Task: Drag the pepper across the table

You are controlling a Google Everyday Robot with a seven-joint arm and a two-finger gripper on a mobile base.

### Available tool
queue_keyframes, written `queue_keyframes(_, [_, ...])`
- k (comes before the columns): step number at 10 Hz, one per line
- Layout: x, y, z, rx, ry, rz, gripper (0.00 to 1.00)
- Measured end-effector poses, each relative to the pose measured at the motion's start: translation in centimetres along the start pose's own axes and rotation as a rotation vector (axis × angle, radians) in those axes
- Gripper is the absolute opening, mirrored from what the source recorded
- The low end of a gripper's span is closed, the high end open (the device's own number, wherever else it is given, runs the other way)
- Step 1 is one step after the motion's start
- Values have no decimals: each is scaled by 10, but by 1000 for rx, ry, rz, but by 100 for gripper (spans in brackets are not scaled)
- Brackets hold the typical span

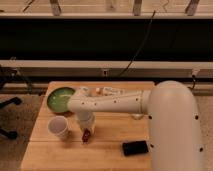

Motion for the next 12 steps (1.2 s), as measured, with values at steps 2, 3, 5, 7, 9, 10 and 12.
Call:
queue_keyframes(2, [-10,-2,5,-13,-7,-23,0])
queue_keyframes(3, [-14,-2,5,-20,-2,-32,0])
queue_keyframes(5, [-22,-5,7,-33,7,-58,0])
queue_keyframes(7, [-30,-9,7,-37,15,-85,0])
queue_keyframes(9, [-40,-16,5,-26,24,-118,0])
queue_keyframes(10, [-44,-18,3,-24,32,-135,3])
queue_keyframes(12, [-45,-19,1,-22,33,-142,5])
